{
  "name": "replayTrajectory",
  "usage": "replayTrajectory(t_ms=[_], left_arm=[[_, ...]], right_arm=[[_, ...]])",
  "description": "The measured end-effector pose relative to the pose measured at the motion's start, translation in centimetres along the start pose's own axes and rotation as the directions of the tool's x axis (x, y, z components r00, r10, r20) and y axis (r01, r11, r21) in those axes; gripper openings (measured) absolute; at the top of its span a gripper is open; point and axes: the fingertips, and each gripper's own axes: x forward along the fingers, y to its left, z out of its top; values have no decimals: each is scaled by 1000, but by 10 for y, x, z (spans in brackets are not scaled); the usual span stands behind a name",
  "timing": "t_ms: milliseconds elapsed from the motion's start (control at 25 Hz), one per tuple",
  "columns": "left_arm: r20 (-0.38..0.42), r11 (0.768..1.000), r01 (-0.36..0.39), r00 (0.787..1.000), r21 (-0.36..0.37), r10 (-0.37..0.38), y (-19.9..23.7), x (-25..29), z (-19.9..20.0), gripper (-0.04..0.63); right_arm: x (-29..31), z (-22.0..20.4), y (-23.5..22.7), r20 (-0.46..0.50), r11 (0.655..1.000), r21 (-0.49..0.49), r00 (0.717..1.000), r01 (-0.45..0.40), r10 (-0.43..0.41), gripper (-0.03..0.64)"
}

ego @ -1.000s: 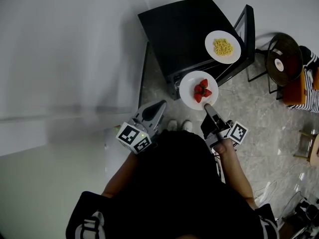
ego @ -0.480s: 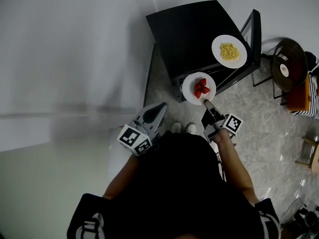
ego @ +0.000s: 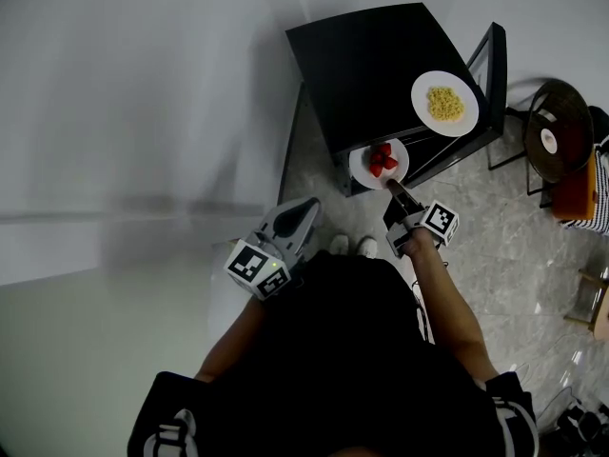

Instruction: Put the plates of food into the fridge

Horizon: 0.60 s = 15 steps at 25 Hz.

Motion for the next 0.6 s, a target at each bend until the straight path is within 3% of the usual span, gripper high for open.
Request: replayTrajectory(t_ms=[600], left_arm=[[-3,999,-40,999,-24,40,9,4,5,23]], right_arm=[[46,16,-10,3,999,32,999,35,-35,34]])
